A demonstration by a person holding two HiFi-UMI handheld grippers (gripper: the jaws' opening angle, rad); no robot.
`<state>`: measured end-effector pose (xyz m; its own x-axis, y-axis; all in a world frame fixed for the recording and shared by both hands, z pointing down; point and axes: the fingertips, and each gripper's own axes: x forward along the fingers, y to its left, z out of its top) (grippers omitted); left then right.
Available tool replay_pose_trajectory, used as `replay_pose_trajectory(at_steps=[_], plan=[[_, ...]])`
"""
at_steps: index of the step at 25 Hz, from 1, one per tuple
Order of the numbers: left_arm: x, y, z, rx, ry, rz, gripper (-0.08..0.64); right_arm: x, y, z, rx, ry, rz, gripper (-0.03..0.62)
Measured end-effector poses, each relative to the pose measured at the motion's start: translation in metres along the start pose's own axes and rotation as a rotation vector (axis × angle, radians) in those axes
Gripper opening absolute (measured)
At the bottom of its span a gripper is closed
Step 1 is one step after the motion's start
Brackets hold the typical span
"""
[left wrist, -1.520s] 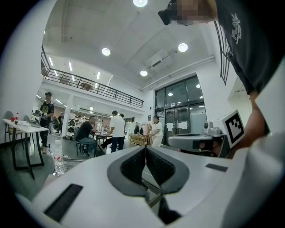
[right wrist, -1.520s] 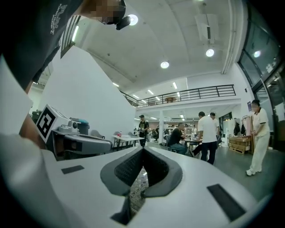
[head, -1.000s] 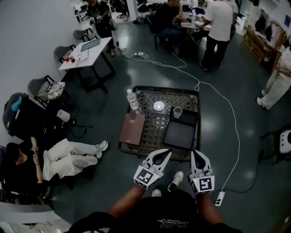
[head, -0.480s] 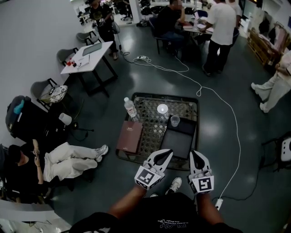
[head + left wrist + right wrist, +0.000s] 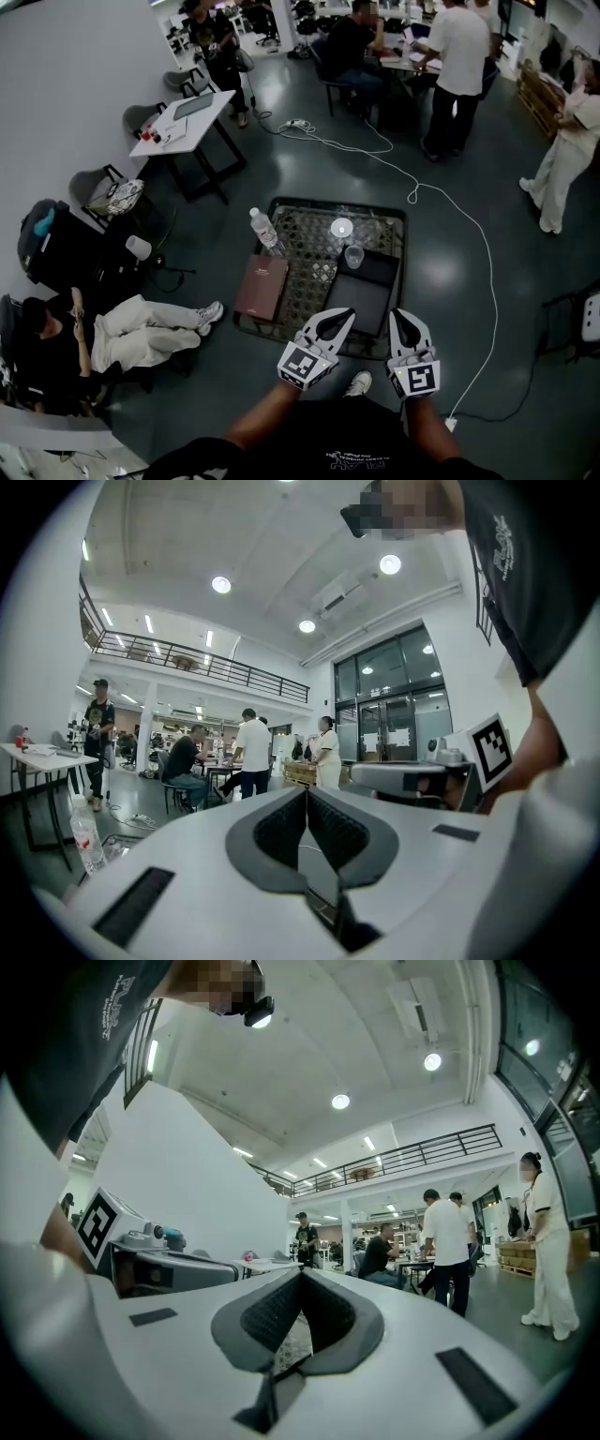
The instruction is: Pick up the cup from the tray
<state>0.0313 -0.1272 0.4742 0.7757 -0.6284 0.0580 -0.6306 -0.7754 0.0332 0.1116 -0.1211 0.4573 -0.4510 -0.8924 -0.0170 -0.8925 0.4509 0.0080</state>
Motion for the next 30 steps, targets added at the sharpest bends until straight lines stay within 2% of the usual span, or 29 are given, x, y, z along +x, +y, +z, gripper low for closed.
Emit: replay_pose_trajectory(at_steps=[5,11,18,30], plan=[[0.014,-0.007,-0.007,0.004,0.031,0.008,0.011,-0.006,-0.015,-0.009,0.030,-0.021,0.020,0.008],[0.024,-0.017,-0.005,0.013,0.052,0.018,0.011,-0.007,-0.028,0.003,0.045,-0.012,0.017,0.008],[0.028,-0.018,-0.008,0.066,0.084,0.033,0.011,0.000,-0.037,-0.009,0.085,-0.067,0.011,0.008],[0.043,0.005,-0.008,0.064,0.061,0.046,0.011,0.025,-0.043,-0.007,0.051,-0.064,0.032,0.008]])
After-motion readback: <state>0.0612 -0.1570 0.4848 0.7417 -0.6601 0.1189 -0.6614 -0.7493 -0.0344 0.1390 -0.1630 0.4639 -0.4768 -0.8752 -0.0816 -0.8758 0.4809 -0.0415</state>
